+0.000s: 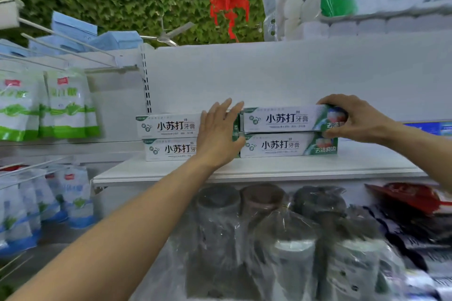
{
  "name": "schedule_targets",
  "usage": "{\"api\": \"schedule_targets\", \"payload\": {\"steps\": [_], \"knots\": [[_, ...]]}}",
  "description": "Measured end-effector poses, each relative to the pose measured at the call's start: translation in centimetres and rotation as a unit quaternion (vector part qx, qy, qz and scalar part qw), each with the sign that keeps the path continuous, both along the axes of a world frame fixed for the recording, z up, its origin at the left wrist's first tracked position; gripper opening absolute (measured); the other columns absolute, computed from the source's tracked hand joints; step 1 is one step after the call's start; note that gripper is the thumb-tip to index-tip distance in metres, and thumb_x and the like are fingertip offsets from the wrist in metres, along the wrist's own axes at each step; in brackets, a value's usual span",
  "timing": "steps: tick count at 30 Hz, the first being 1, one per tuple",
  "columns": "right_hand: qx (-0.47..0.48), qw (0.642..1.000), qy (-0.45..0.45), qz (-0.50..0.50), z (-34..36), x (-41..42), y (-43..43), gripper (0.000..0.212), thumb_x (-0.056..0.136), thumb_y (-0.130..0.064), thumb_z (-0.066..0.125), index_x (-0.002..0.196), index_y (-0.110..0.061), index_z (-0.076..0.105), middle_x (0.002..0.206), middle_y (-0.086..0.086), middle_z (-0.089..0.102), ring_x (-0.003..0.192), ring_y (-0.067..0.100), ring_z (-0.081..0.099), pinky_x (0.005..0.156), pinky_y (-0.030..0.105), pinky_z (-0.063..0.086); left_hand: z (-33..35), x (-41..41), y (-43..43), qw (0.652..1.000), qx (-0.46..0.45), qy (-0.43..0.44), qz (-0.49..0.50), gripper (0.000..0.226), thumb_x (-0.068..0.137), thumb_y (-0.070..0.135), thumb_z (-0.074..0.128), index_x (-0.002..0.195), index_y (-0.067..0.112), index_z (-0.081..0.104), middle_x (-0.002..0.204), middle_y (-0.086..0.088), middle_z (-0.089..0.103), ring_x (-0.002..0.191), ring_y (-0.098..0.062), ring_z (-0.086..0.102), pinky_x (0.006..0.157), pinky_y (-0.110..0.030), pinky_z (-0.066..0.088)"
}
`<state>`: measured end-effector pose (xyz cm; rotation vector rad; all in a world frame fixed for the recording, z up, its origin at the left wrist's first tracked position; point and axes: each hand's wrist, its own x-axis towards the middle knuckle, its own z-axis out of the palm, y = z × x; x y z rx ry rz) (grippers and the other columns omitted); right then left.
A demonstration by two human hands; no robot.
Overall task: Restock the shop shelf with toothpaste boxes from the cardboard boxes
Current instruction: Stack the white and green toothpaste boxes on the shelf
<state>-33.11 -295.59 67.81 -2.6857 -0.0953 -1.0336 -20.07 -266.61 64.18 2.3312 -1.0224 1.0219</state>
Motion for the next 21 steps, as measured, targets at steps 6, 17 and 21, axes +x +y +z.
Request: {"api": "schedule_targets", "payload": {"steps": [6, 17, 21], "knots": [[0.018, 0.999, 0.031, 0.01, 0.4, 1.7, -0.8, 0.061, 0.065, -0.004, 0.083, 0.115, -0.025, 0.054, 0.101, -0.001, 0.058, 0.084, 0.008, 0.06, 0.067, 0.015, 0.046, 0.2, -0.1, -1.9, 0.999, 0.026, -0.013, 0.023, 0.069, 0.089, 0.041, 0.057, 0.149, 0.034, 0.024, 0.154, 0.008, 0.03, 0.145, -0.018, 0.018, 0.12, -0.049, 0.002], [0.031, 0.996, 0.086, -0.022, 0.3, 3.2, -1.4, 0.071, 0.066, -0.008, 0.082, 0.125, -0.03, 0.047, 0.113, 0.005, 0.05, 0.105, 0.028, 0.051, 0.086, 0.044, 0.054, 0.4, -0.1, -2.2, 0.999, 0.016, -0.023, 0.03, 0.065, 0.089, 0.038, 0.058, 0.147, 0.027, 0.03, 0.147, 0.005, 0.039, 0.139, -0.018, 0.029, 0.12, -0.05, 0.006], [-0.005, 0.996, 0.076, -0.05, 0.2, 3.4, -0.9, 0.073, 0.065, -0.016, 0.083, 0.128, -0.025, 0.048, 0.107, 0.003, 0.049, 0.108, 0.028, 0.044, 0.089, 0.044, 0.05, 0.3, -0.5, -2.1, 0.999, 0.025, -0.025, 0.041, 0.067, 0.089, 0.037, 0.059, 0.147, 0.027, 0.029, 0.148, 0.005, 0.037, 0.14, -0.018, 0.027, 0.12, -0.05, 0.005]]}}
